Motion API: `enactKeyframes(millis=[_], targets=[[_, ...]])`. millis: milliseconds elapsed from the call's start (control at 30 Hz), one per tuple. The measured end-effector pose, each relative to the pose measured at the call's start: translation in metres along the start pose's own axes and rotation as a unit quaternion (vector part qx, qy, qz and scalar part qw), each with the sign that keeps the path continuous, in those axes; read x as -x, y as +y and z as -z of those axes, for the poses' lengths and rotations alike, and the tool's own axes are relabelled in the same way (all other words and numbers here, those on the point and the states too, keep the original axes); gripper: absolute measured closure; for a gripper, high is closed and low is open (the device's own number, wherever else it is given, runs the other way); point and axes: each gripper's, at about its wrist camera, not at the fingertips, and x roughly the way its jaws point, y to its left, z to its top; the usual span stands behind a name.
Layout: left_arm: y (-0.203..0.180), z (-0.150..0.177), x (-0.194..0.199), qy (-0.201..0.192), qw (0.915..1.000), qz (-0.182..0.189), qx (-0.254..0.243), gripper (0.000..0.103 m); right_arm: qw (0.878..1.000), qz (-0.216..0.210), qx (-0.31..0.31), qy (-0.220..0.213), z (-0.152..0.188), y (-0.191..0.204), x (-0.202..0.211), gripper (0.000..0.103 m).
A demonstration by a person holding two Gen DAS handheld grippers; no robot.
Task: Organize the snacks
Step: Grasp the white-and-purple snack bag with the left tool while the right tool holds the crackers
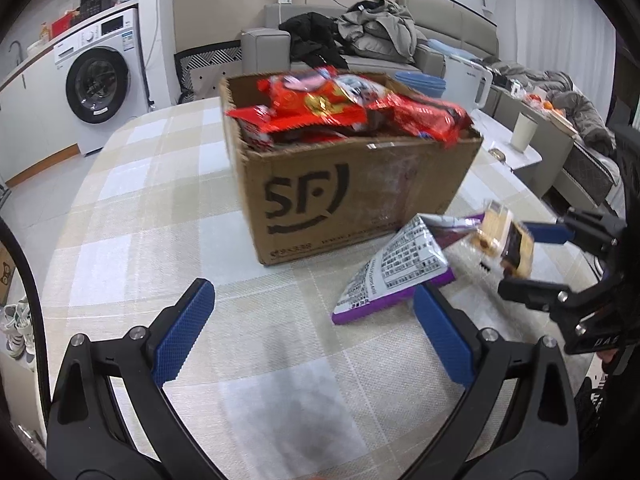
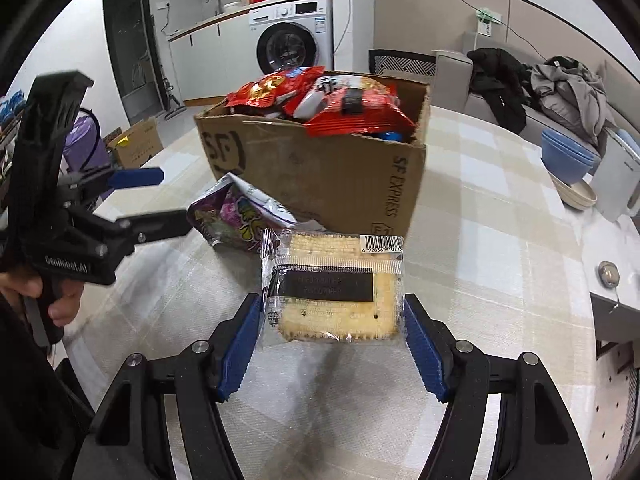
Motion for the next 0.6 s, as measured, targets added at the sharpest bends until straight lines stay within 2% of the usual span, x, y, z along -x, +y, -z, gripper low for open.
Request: enactKeyframes(millis=[300,433,600], targets=[[-0.033,0.005,-0.018,0.014,0.9979,0.024,-0.058,0.003,1.000,0.001,0.002,0.004,0.001,0.011,-0.005,0.032],[-0.043,0.001,-0.022,0.003,0.9979,0.011,-0.064,0.003,1.000,0.002,0.005,0.006,0.002,0.011,-0.004,0.032],[-0.052,-0.006,-0.033,0.000,0.9980,0.018,-0.060,0.007,1.000,0.006,-0.001,0.012,0.003,0.005,-0.006,0.032]])
